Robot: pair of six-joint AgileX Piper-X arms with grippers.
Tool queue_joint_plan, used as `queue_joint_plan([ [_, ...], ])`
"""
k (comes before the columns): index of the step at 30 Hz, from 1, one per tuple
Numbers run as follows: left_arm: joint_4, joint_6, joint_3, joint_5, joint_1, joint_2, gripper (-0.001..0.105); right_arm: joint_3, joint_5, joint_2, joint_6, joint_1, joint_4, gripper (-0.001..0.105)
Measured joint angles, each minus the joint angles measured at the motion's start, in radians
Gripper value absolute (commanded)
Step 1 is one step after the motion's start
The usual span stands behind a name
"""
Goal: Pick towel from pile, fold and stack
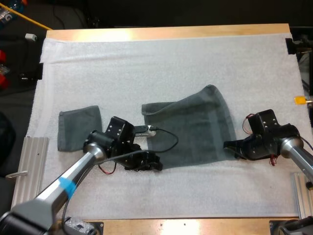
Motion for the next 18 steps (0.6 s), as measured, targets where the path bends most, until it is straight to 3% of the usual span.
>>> queue_joint_plan([
  [10, -0.056, -0.079, -0.005, 0.111, 0.003, 0.139, 0.061, 0.0, 0.0, 0.0, 0.0, 0.0, 0.0, 0.0],
  [18, -0.093, -0.165, -0.009, 0.132, 0.003, 0.157, 0.056, 0.0, 0.0, 0.0, 0.0, 0.0, 0.0, 0.0],
])
